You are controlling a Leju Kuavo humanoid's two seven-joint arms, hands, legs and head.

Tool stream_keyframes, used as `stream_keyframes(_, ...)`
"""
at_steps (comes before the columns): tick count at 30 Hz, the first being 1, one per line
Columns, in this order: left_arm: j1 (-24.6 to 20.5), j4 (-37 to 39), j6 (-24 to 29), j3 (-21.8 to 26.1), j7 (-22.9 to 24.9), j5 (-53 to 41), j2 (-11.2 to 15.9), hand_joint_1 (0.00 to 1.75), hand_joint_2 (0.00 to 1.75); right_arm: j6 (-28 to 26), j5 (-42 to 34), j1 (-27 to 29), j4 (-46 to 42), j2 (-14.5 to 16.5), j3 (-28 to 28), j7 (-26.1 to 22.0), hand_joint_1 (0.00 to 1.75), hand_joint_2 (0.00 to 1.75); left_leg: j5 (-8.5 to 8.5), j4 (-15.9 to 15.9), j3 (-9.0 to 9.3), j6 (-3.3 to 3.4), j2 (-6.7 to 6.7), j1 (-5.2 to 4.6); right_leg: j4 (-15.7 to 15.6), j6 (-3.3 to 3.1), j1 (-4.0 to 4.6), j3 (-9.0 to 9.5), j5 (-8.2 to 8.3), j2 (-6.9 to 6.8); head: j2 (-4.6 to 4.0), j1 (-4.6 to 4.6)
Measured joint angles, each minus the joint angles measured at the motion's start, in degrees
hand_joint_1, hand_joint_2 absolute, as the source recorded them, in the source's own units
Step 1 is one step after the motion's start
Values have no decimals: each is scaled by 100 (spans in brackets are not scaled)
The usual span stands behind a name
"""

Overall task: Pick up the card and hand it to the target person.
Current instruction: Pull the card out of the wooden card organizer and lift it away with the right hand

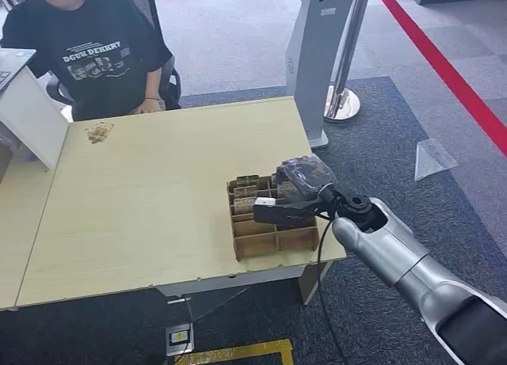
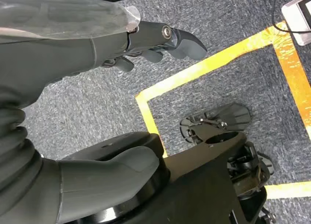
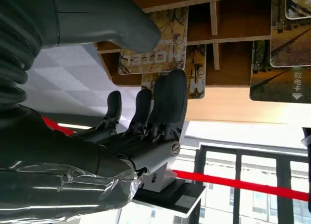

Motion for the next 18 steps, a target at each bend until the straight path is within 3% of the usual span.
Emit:
stream_keyframes(6, -1, 0, -1, -1, 0, 0, -4, 0, 175, 43, -36, 2, -11, 0, 0, 42, 75, 175, 0, 0, -1, 0, 0, 0, 0, 0, 0, 0, 0, 0, 0, 0)
stream_keyframes(18, -1, 0, -3, -4, 8, 0, -7, 0, 175, 210, -56, 19, -179, 0, 0, 362, 70, 175, 0, 0, 0, 0, 0, 0, 0, 0, 0, 0, 0, 0, 0, 0)
